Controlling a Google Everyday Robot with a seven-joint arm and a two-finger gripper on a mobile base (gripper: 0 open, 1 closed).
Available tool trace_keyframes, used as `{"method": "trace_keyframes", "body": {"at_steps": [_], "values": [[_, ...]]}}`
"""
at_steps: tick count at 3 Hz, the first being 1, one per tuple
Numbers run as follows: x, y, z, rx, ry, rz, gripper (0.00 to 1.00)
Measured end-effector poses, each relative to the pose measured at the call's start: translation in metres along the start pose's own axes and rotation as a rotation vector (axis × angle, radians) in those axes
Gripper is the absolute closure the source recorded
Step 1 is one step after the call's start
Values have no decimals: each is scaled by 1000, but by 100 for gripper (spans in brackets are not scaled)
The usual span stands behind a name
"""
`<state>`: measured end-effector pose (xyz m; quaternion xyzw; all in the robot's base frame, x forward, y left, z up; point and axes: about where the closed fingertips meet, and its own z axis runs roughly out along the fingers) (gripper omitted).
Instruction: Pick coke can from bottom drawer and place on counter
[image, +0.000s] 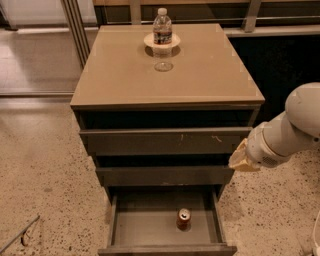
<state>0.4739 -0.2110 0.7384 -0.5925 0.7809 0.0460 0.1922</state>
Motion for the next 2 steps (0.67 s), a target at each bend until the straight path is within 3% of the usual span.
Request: {"method": "trace_keyframes", "body": {"at_steps": [1,2], "values": [[42,19,70,-38,-35,28,100],[87,30,141,-62,-125,116,100]]}}
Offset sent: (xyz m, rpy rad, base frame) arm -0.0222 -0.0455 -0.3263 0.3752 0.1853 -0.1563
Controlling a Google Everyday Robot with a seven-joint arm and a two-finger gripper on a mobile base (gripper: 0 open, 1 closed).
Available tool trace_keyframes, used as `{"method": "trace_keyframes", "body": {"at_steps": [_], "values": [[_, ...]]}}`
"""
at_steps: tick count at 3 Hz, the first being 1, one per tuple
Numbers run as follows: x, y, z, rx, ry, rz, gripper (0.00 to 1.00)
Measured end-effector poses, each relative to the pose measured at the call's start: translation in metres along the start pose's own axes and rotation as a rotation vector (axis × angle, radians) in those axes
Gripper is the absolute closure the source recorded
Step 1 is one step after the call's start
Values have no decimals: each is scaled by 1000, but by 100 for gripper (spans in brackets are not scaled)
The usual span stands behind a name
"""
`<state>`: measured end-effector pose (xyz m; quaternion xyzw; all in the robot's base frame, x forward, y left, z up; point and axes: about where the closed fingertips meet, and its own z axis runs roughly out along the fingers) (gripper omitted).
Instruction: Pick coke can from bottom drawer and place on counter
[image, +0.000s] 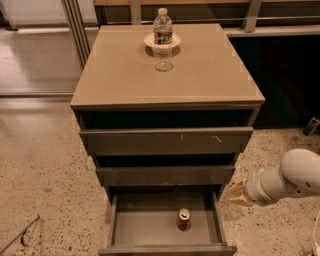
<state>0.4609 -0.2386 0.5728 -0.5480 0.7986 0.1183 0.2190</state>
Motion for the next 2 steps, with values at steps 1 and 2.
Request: {"method": "trace_keyframes", "body": {"at_steps": [1,2], "values": [[18,16,40,-72,-18,35,100],[18,16,40,-72,-18,35,100]]}}
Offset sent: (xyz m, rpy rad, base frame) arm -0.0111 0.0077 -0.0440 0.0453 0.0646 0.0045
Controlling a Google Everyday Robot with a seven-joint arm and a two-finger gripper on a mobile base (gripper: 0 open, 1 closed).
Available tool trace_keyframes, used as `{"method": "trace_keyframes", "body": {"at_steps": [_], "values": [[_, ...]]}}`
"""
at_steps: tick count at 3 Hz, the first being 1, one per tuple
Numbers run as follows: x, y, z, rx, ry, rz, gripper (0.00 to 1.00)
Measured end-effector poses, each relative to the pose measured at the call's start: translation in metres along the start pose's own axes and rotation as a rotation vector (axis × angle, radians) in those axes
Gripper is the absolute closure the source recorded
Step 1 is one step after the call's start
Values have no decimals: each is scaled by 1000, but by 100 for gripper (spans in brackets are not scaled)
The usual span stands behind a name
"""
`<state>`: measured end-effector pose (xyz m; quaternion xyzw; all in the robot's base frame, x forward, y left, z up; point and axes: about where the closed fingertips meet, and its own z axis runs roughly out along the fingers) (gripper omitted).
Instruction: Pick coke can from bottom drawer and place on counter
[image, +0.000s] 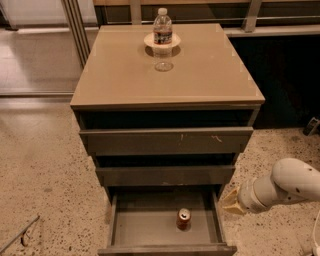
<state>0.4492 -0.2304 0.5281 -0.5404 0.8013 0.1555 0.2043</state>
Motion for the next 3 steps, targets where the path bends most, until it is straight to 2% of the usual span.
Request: {"method": "trace_keyframes", "body": {"at_steps": [1,2,3], "values": [[15,2,19,-21,3,-4,100],[54,-10,66,-29,-1,-14,100],[89,-30,121,-54,-43,-14,100]]}}
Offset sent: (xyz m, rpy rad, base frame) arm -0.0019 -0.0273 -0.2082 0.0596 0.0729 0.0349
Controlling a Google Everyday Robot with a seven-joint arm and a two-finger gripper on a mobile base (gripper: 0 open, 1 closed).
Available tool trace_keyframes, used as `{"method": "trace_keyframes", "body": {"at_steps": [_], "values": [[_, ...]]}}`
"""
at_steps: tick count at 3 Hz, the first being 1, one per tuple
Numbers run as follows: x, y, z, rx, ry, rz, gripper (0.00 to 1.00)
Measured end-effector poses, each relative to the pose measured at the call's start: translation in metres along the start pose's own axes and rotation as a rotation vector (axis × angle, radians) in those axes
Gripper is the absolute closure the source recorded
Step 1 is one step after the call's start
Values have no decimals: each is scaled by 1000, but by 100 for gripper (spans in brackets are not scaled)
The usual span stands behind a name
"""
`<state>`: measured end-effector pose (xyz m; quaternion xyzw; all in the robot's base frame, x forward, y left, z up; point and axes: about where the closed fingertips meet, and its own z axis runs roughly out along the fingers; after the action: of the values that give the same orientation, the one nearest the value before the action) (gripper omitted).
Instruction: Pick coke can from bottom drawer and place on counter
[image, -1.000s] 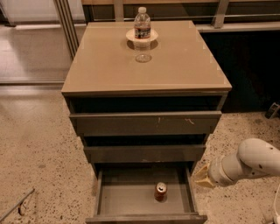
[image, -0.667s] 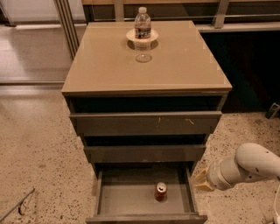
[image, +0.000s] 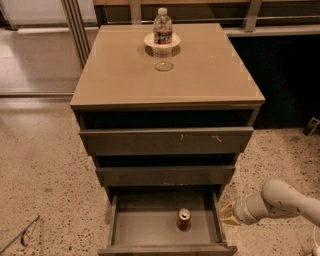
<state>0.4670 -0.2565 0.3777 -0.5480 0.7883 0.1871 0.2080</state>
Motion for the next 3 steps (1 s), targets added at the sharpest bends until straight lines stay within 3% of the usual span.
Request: {"method": "trace_keyframes", "body": {"at_steps": [1,2,3], "values": [[29,-16,48,-50,-91,41,100],[44,-27,72,-46,-118,76,100],[44,-27,72,-45,-117,76,100]]}}
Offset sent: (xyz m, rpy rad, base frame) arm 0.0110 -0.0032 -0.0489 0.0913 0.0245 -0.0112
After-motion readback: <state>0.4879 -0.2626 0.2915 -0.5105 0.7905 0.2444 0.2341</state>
